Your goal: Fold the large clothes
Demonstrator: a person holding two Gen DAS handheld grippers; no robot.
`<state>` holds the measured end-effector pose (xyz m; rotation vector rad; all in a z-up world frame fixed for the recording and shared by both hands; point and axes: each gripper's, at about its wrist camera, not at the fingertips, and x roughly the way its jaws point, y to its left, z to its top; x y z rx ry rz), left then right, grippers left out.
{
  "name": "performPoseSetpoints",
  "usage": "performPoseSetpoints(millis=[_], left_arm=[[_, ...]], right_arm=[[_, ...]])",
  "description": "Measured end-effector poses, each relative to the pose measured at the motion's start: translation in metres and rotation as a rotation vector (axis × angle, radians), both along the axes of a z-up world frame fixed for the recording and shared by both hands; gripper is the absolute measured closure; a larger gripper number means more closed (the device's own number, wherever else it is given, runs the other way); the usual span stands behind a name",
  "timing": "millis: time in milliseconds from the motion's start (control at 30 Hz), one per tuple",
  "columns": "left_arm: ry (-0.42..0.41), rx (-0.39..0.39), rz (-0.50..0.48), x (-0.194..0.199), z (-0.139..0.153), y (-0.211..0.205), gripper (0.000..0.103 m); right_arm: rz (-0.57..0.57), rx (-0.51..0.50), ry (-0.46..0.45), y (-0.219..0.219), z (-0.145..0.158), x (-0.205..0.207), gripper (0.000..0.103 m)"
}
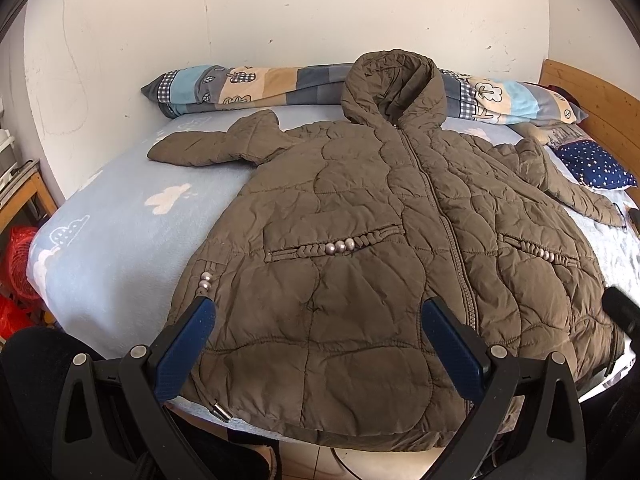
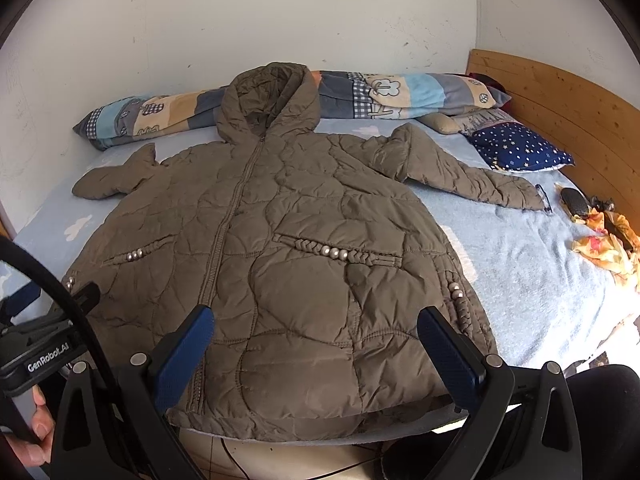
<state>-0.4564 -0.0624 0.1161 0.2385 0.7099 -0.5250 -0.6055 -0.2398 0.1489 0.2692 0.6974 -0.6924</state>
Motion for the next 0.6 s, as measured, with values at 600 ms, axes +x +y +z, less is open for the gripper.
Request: performPoseSetpoints(millis=[600], left_arm=[[-0.233,-0.027,0.106,0.162,0.088,-0.018,0.000]], right_arm=[[-0.241,0.013,-0.121,-0.149,0.055,-0.038,0.000]])
